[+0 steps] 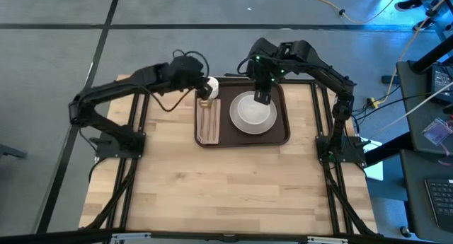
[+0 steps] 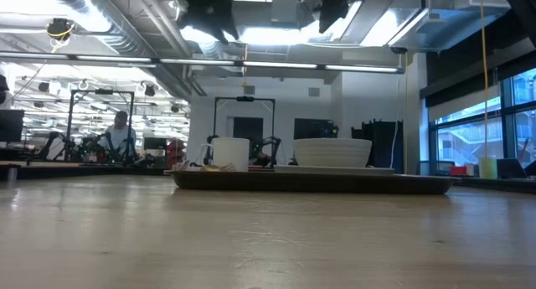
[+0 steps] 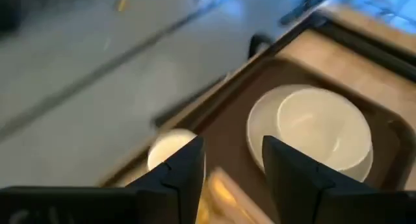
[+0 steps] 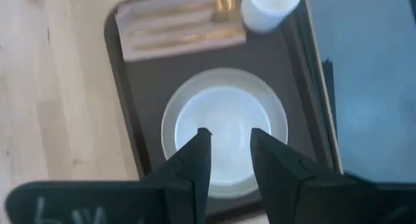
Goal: Set up tray
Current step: Put the gold fork on the light brown napkin to the right of the gold spoon
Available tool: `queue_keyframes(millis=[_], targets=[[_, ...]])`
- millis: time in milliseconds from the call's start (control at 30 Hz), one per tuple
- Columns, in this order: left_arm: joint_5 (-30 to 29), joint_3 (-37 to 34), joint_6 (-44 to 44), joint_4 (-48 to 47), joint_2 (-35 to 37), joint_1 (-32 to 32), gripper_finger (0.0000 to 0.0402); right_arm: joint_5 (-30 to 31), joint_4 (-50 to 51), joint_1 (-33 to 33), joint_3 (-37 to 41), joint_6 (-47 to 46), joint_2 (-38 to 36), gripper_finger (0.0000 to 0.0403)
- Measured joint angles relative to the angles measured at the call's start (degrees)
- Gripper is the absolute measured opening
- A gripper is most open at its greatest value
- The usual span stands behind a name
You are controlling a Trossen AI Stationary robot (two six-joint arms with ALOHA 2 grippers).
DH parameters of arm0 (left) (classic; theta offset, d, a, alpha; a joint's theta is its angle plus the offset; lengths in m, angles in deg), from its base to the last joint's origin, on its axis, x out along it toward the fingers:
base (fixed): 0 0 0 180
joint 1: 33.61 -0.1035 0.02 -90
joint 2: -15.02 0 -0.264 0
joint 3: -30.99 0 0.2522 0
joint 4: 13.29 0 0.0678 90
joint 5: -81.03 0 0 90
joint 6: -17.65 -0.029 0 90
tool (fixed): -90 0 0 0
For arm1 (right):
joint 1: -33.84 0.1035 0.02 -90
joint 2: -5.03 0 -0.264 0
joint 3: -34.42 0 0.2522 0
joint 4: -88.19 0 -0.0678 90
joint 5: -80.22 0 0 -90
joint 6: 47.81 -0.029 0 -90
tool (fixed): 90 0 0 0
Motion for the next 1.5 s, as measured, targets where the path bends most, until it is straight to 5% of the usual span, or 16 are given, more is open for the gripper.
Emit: queue_keyframes(millis=[233, 367, 600, 1000, 1500], targets=[[-1.3, 4.3, 22.5, -12.2, -8.5, 1.9, 0.0148, 0.0, -0.1, -1.5, 0.0, -0.9, 0.0, 0.0110], [-6.5, 4.3, 28.8, -15.3, -15.3, 3.5, 0.0144, 0.0, -0.1, -2.7, 0.0, -1.0, 0.0, 0.0110], [-2.4, 4.3, 37.8, -15.9, -26.0, 3.6, 0.0143, 0.0, -0.7, -4.5, 0.0, -1.0, 0.0, 0.0110], [3.4, 4.3, 42.7, -15.5, -36.8, 3.7, 0.0143, 0.0, -0.7, -4.5, 0.0, 0.3, 0.0, 0.0110], [4.1, 4.3, 44.2, -15.5, -40.8, 3.6, 0.0143, 0.0, -1.2, -4.5, 0.0, 0.7, 0.0, 0.0110]])
